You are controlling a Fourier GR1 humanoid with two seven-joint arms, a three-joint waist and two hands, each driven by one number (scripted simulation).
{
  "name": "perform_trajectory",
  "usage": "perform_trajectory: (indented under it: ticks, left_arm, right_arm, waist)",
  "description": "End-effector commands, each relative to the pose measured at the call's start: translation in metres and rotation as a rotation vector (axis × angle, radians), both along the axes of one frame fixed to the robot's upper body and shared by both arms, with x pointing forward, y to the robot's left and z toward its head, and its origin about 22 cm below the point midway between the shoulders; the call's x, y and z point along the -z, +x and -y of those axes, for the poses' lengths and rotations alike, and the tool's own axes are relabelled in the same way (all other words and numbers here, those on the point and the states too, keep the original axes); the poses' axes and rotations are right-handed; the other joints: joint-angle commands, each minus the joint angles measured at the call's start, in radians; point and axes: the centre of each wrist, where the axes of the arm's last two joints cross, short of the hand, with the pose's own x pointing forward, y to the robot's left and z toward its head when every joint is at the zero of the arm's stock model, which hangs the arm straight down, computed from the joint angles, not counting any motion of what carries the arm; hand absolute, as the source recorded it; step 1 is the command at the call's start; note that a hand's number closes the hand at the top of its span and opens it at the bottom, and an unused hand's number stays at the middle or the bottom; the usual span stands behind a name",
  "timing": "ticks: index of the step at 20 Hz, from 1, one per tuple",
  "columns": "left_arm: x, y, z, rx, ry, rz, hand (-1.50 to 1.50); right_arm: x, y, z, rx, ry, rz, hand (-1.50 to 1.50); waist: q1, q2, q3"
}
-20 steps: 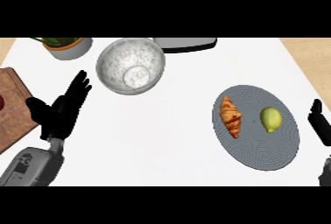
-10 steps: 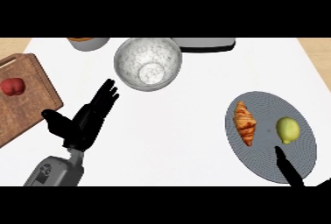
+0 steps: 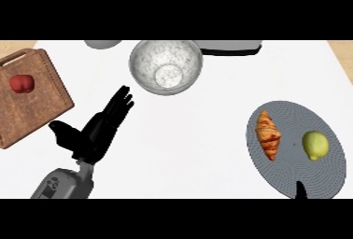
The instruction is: Pick the lemon from the placemat and place it in the bowl
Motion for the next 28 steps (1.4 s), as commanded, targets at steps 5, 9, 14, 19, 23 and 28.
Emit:
perform_trajectory:
  ticks: [5,9,14,19,23,28]
  left_arm:
    - [-0.004,-0.004,0.004,0.018,0.021,0.003,0.0]
    - [0.009,-0.005,0.012,0.029,0.008,0.0,0.0]
    - [-0.004,0.006,0.012,0.021,-0.02,0.0,0.0]
    - [0.015,-0.01,-0.01,-0.011,0.002,-0.019,0.0]
    - [-0.004,0.002,0.0,-0.021,-0.008,-0.028,0.0]
    - [0.01,-0.014,-0.008,-0.007,-0.001,-0.019,0.0]
  right_arm:
    - [-0.006,0.003,-0.006,0.066,0.171,-0.153,-1.5]
    - [-0.021,0.022,0.0,0.105,0.244,-0.23,-1.5]
    - [-0.06,0.058,-0.005,0.137,0.275,-0.358,-1.5]
    - [-0.104,0.101,-0.025,0.171,0.309,-0.45,-1.5]
    - [-0.099,0.11,-0.035,0.137,0.29,-0.485,-1.5]
    - [-0.096,0.131,-0.009,0.148,0.27,-0.502,-1.5]
  waist:
    - [0.027,0.004,0.001]
    - [0.02,0.008,0.0]
    - [0.004,-0.002,0.003]
    - [-0.005,-0.011,0.007]
    - [-0.015,-0.014,0.009]
    - [-0.015,-0.014,0.009]
